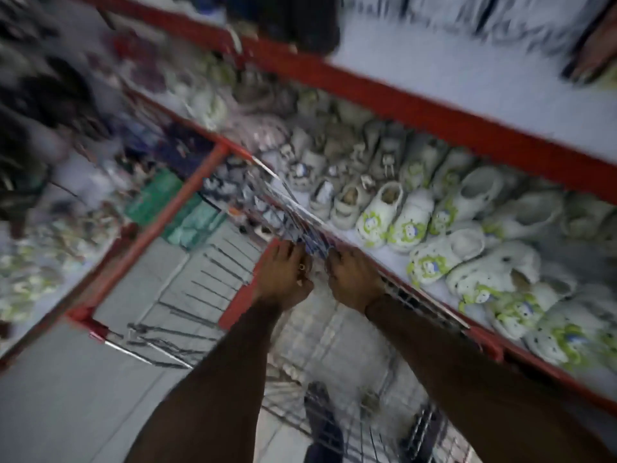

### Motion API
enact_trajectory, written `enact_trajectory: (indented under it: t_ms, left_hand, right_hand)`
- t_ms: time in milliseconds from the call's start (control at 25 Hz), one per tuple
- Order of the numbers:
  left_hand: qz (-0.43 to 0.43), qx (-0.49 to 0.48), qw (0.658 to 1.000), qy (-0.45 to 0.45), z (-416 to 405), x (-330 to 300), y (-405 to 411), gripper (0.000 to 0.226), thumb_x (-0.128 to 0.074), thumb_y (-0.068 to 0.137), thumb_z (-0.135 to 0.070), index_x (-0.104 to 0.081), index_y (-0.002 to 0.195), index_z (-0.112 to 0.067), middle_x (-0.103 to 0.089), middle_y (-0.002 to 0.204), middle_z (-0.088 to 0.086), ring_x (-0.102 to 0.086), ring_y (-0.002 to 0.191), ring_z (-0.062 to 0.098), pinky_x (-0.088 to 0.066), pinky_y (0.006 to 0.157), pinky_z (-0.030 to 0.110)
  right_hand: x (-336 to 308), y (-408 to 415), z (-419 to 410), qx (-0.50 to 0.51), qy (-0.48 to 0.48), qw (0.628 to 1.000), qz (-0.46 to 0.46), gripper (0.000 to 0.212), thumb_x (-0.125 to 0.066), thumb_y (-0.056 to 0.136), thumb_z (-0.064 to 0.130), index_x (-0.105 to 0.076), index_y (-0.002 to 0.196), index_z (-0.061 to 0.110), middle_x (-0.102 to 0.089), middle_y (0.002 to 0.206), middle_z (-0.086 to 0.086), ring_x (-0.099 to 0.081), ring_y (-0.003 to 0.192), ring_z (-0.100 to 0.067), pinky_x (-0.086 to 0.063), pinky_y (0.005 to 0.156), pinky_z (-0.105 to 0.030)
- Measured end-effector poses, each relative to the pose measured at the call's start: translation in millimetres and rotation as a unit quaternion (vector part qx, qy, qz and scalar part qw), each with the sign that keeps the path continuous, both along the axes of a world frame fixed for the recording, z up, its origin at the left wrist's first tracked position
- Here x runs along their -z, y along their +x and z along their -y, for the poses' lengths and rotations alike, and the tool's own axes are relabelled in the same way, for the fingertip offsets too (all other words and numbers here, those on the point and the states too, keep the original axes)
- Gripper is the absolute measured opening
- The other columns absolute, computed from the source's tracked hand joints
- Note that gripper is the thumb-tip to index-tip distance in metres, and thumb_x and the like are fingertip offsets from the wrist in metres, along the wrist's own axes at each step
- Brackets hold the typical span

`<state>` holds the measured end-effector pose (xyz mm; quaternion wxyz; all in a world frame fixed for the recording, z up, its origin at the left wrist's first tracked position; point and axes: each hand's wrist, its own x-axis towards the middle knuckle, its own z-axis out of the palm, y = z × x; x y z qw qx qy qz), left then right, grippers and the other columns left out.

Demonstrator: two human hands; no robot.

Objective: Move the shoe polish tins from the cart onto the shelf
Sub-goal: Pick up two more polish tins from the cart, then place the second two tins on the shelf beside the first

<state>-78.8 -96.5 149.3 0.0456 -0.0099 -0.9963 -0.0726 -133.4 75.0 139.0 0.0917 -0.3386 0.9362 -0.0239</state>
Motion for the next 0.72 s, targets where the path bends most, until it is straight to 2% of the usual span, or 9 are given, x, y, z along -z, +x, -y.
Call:
enact_trajectory:
  t_ms: [120, 200, 280, 400, 520, 640, 720]
  left_hand:
    - [-0.136, 0.004, 0.990, 0.032, 13, -81, -25, 0.054, -0.077, 0.061, -0.033, -0.052, 0.104, -0.013, -0.056, 0.096, 0.010, -0.055, 0.086, 0.034, -0.047, 0.072, 0.044]
    - [-0.201, 0.017, 0.978, 0.049, 9, -127, -41, 0.049, -0.072, 0.061, -0.032, -0.048, 0.100, -0.017, -0.052, 0.093, 0.006, -0.052, 0.084, 0.031, -0.045, 0.072, 0.044]
    - [-0.244, 0.026, 0.968, 0.057, -5, -173, -58, 0.045, -0.069, 0.066, -0.036, -0.051, 0.101, -0.014, -0.055, 0.092, 0.007, -0.053, 0.085, 0.029, -0.047, 0.072, 0.044]
    - [-0.268, 0.071, 0.959, 0.062, -43, -226, -88, 0.043, -0.069, 0.075, -0.044, -0.055, 0.102, -0.013, -0.059, 0.093, 0.008, -0.055, 0.087, 0.029, -0.048, 0.076, 0.043]
    - [-0.258, 0.144, 0.950, 0.098, -106, -256, -113, 0.039, -0.070, 0.070, -0.039, -0.048, 0.097, -0.022, -0.056, 0.089, 0.002, -0.052, 0.082, 0.024, -0.046, 0.071, 0.040]
    - [-0.172, 0.176, 0.954, 0.173, -180, -263, -134, 0.049, -0.066, 0.061, -0.042, -0.050, 0.097, -0.013, -0.058, 0.096, 0.008, -0.055, 0.089, 0.032, -0.050, 0.075, 0.044]
    - [-0.109, 0.189, 0.950, 0.223, -228, -263, -144, 0.052, -0.069, 0.059, -0.040, -0.051, 0.099, -0.012, -0.058, 0.102, 0.008, -0.058, 0.095, 0.033, -0.053, 0.078, 0.043]
  right_hand:
    - [-85, -22, 7, -0.038, -0.033, 0.995, -0.091, 0.044, -0.043, 0.096, 0.029, -0.050, 0.131, 0.002, -0.055, 0.129, -0.020, -0.054, 0.113, -0.040, -0.048, 0.095, -0.049]
    - [-134, -33, -4, -0.065, -0.055, 0.983, -0.165, 0.045, -0.044, 0.098, 0.033, -0.054, 0.128, 0.001, -0.059, 0.127, -0.020, -0.055, 0.111, -0.039, -0.049, 0.095, -0.049]
    - [-181, -45, -24, -0.033, -0.095, 0.977, -0.187, 0.055, -0.046, 0.098, 0.040, -0.049, 0.137, 0.001, -0.057, 0.133, -0.020, -0.055, 0.118, -0.038, -0.050, 0.101, -0.048]
    - [-237, -64, -65, 0.026, -0.133, 0.967, -0.217, 0.068, -0.052, 0.093, 0.046, -0.042, 0.143, 0.000, -0.058, 0.133, -0.018, -0.055, 0.119, -0.036, -0.051, 0.101, -0.045]
    - [-275, -77, -125, 0.106, -0.158, 0.952, -0.239, 0.065, -0.062, 0.087, 0.042, -0.046, 0.137, 0.003, -0.063, 0.126, -0.018, -0.059, 0.111, -0.038, -0.054, 0.088, -0.044]
    - [-291, -76, -199, 0.227, -0.184, 0.928, -0.233, 0.053, -0.070, 0.081, 0.038, -0.050, 0.117, 0.006, -0.069, 0.106, -0.021, -0.065, 0.097, -0.043, -0.054, 0.069, -0.043]
    - [-292, -72, -250, 0.312, -0.169, 0.912, -0.204, 0.052, -0.071, 0.081, 0.038, -0.051, 0.115, 0.004, -0.069, 0.108, -0.023, -0.066, 0.099, -0.043, -0.055, 0.072, -0.044]
